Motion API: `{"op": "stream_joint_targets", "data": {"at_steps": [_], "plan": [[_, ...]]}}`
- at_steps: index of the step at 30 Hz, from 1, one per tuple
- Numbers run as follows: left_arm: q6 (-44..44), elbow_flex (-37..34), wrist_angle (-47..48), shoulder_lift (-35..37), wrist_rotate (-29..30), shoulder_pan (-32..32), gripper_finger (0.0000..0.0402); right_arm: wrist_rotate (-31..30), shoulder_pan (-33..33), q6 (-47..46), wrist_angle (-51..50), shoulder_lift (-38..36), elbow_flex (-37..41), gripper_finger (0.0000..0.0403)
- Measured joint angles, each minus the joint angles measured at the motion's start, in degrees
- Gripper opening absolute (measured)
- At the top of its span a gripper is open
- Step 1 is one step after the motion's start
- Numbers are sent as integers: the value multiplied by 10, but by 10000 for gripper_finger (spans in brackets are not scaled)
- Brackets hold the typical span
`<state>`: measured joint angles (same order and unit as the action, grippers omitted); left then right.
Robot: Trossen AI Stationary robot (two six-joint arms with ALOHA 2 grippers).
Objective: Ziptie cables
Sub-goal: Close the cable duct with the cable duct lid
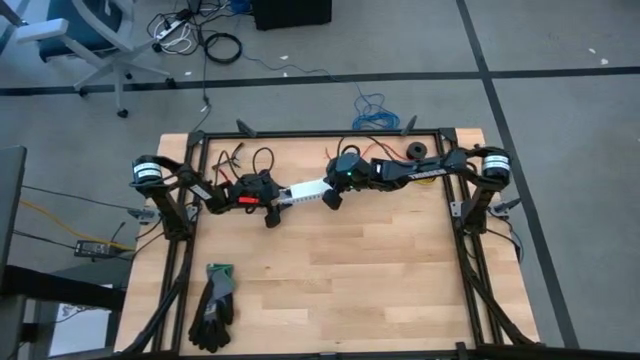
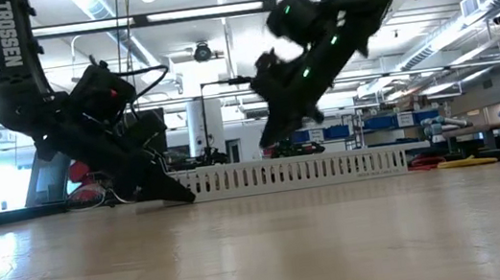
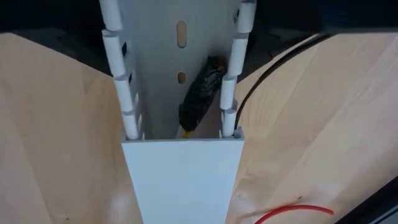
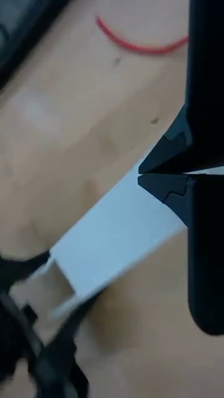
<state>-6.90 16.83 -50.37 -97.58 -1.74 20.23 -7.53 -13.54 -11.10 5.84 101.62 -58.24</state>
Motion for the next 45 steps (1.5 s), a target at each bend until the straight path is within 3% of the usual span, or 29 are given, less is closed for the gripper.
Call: {"op": "stream_joint_targets", "data": {"at_steps": [3,8,10,13,18,24,29,37,45], "plan": [[-1,-1,-3,0,1,0,253,39,-6,-18,34,71,-35,0],[-1,-2,-7,-1,2,0,254,197,-6,4,30,217,-196,0],[-1,-2,-7,-1,3,0,254,230,-1,25,28,250,-247,0],[0,-2,-7,-1,3,0,254,202,14,70,19,252,-273,0],[0,-1,-5,-1,2,0,260,155,32,128,-13,189,-266,0],[-3,-1,-4,-1,4,0,295,145,41,138,-75,154,-266,0],[-3,-1,-6,1,4,0,307,90,44,138,-95,144,-267,0],[-5,-38,-5,51,51,1,307,85,37,138,-135,137,-263,0],[-3,-88,-11,115,39,1,307,86,21,97,-68,104,-173,0]]}}
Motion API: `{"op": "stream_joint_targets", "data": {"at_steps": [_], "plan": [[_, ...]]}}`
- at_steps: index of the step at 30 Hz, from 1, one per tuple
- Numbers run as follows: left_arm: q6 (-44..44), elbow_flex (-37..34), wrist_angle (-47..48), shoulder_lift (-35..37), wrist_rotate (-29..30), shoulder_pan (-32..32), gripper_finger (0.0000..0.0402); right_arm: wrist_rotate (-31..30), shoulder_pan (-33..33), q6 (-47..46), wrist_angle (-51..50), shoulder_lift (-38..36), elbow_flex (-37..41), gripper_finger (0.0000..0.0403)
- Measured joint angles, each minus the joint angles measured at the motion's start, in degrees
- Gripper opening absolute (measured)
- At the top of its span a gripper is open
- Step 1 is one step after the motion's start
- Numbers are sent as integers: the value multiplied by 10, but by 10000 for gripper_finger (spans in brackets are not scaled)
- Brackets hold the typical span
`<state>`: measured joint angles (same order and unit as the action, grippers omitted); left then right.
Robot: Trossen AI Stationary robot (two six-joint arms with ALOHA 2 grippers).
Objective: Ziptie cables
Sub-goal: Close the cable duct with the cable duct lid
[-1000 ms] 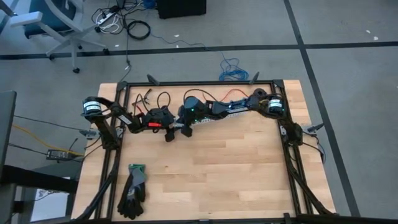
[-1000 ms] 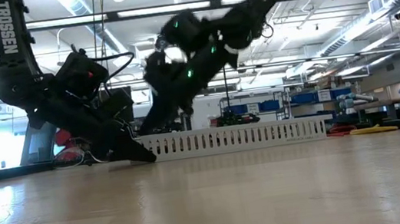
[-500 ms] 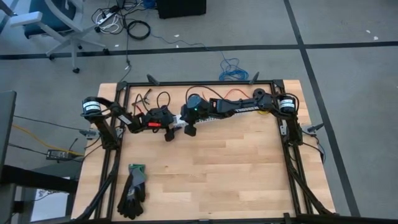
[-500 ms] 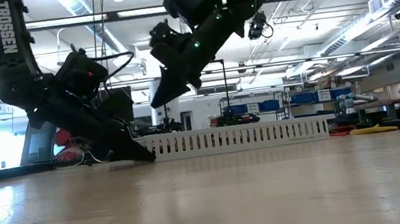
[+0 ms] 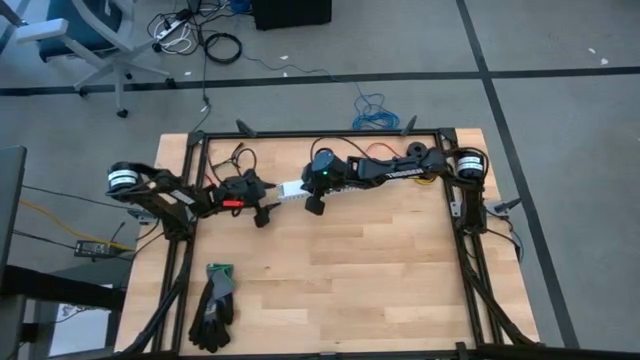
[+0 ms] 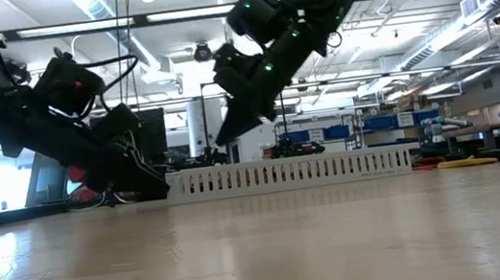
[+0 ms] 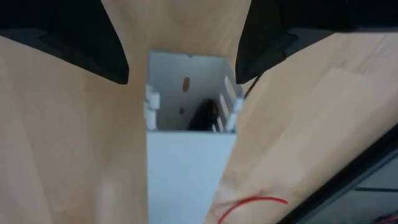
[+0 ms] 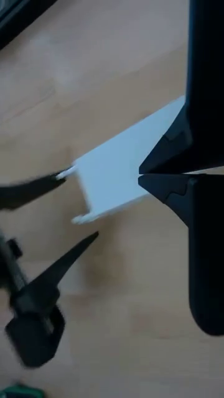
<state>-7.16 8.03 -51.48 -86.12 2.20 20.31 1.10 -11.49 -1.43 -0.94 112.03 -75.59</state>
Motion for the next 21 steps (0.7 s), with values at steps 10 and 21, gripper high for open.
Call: {"op": "stream_joint_targets", "data": {"at_steps": [10,21], "plan": [[-17,14,-1,-46,11,0,307,-9,-7,-50,30,-81,112,0],[-18,41,2,-71,47,0,279,-13,-6,-65,92,-74,145,0]]}}
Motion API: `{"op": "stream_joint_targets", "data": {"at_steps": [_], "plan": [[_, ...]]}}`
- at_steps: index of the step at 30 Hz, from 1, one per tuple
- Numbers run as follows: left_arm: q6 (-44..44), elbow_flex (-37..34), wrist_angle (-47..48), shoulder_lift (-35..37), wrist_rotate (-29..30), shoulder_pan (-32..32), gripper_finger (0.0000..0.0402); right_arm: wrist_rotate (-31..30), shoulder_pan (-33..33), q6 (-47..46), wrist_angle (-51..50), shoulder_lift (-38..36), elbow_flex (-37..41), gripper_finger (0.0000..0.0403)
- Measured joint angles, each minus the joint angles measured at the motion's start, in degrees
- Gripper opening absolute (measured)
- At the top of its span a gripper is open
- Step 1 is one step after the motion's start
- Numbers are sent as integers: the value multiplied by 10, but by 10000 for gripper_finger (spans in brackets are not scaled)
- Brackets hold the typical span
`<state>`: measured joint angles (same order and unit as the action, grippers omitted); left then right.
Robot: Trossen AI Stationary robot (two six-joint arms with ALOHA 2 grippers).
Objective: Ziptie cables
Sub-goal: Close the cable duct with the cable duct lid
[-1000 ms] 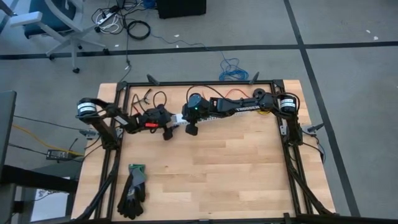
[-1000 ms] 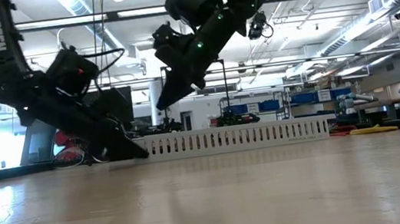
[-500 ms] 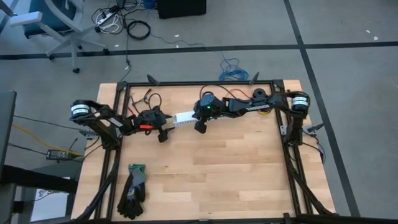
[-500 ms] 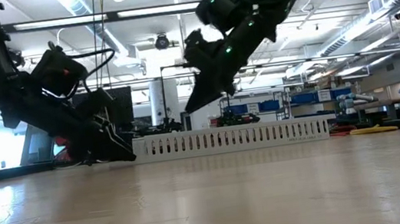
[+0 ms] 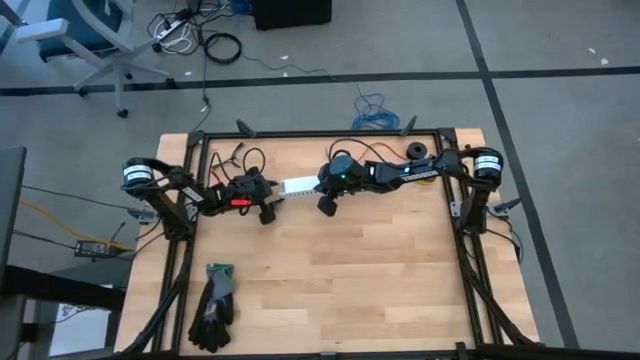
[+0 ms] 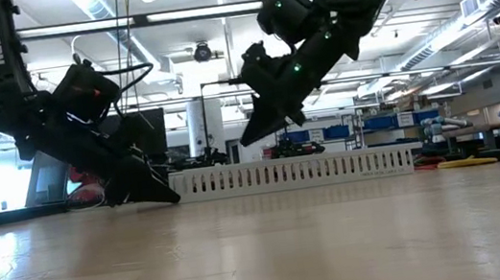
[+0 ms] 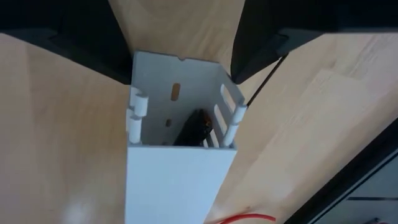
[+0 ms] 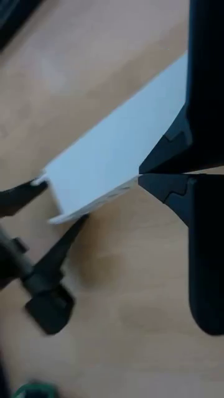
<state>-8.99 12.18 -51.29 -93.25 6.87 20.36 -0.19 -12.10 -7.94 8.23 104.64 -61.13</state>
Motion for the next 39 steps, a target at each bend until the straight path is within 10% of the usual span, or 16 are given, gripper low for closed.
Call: {"op": "stream_joint_targets", "data": {"at_steps": [30,39], "plan": [[6,3,7,-2,66,5,282,20,0,6,22,0,0,0],[4,34,9,-4,-17,61,285,34,0,6,22,0,0,0]]}}
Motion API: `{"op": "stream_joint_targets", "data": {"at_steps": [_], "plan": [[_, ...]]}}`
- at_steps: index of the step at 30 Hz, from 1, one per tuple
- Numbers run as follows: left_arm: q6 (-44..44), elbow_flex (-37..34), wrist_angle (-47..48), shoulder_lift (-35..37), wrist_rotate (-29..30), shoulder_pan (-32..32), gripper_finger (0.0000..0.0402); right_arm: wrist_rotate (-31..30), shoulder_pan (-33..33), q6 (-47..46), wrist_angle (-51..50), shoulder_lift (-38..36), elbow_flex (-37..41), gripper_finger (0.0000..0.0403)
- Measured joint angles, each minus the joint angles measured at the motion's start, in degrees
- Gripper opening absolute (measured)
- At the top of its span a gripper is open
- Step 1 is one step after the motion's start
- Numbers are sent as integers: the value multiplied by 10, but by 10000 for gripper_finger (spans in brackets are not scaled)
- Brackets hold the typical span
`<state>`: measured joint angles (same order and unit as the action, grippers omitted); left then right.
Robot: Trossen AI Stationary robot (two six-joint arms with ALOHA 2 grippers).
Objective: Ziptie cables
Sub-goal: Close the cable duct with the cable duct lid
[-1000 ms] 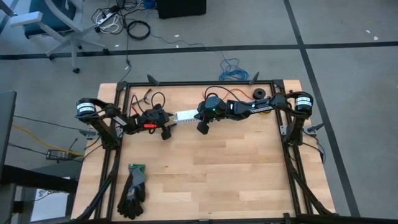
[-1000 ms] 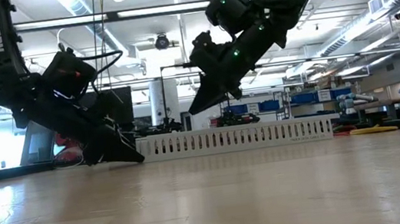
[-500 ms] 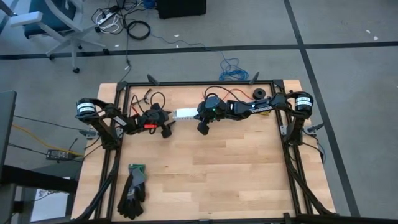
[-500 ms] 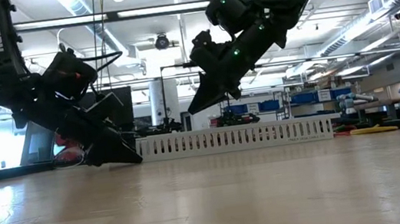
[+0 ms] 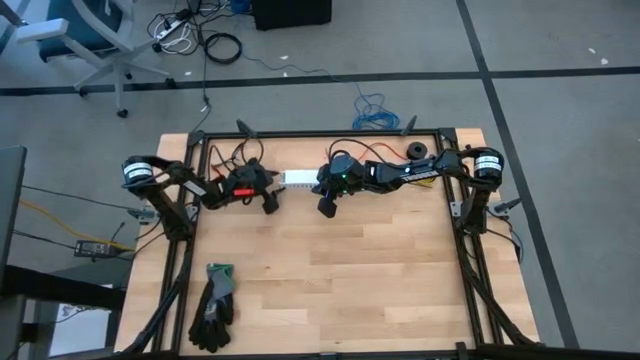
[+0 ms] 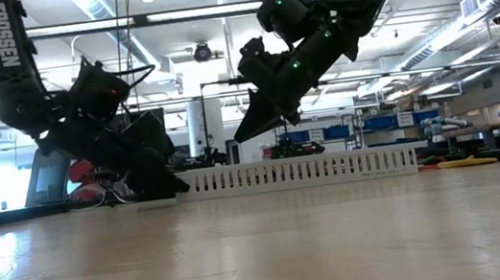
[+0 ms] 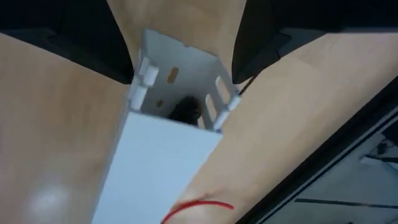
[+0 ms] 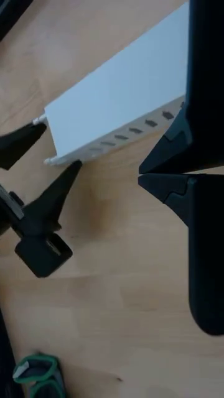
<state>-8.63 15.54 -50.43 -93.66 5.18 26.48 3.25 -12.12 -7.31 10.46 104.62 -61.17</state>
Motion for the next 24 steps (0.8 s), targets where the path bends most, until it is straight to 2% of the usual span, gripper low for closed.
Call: {"op": "stream_joint_targets", "data": {"at_steps": [6,12,18,24], "plan": [[-13,30,7,-57,-94,26,285,11,1,0,0,0,0,0],[-14,48,-35,-109,-115,26,285,9,1,0,-1,0,0,0],[-16,48,-39,-110,-118,26,280,-70,0,0,1,0,0,0],[-16,48,-36,-110,-135,26,227,-62,-8,0,1,0,0,0]]}}
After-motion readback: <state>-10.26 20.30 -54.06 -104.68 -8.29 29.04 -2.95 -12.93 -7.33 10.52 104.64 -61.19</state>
